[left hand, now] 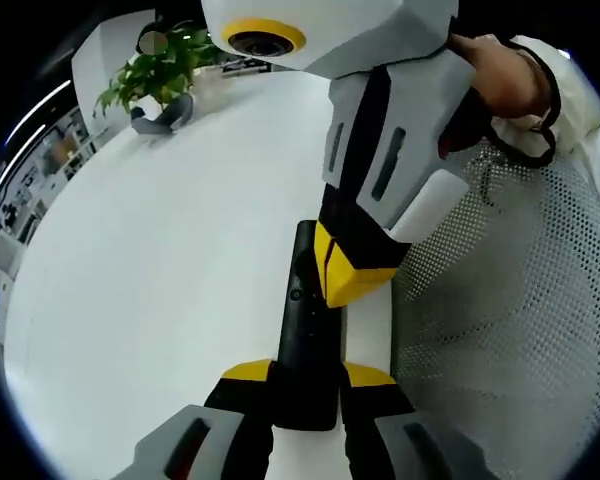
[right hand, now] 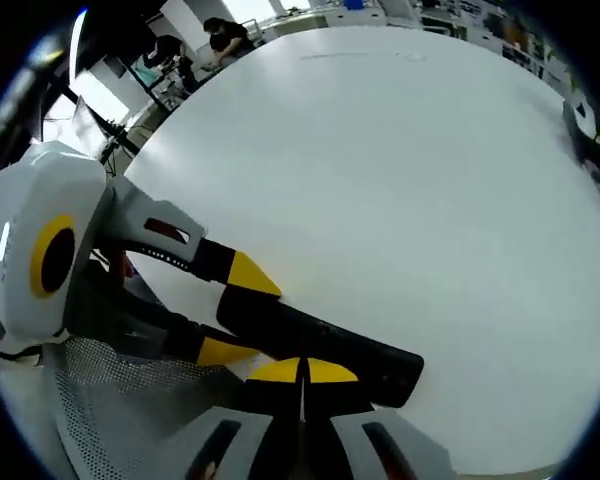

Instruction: Press the specified remote control buttons in sequence, fully releasing each button before pressing the next.

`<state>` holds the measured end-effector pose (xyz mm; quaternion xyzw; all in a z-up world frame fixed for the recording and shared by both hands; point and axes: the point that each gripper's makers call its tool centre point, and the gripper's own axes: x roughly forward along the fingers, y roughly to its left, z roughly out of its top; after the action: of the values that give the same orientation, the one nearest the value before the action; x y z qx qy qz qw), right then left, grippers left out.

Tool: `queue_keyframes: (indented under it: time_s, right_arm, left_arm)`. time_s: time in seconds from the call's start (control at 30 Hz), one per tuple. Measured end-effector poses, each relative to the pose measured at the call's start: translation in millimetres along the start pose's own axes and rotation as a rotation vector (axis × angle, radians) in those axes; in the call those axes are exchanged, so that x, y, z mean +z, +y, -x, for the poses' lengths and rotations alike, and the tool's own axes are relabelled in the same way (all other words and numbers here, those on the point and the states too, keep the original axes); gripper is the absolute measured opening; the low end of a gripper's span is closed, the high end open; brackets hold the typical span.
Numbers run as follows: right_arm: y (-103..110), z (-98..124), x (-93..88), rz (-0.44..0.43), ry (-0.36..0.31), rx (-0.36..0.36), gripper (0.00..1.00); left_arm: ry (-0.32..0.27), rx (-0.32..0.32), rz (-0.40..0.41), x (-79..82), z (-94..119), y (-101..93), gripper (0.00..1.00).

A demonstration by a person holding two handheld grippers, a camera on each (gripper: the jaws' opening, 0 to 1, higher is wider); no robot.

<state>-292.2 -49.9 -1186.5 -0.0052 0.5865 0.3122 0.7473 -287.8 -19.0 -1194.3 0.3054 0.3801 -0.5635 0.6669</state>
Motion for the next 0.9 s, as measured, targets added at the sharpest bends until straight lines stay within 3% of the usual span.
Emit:
queue_keyframes:
  time_s: [0.27,0.9]
  right_arm:
    - [2.3,1.1,-0.8,0.000,-0.032,0.006,0.00]
    - [4.9,-1.0,-2.0,-0.003,-0.002,0.024,0.00]
  left_arm:
    - [-0.004,0.000,0.004,0.2,-0.1,0.0,0.25]
    - [-0.006,-0.005,0.004,0.6,0.1,1.0,0.25]
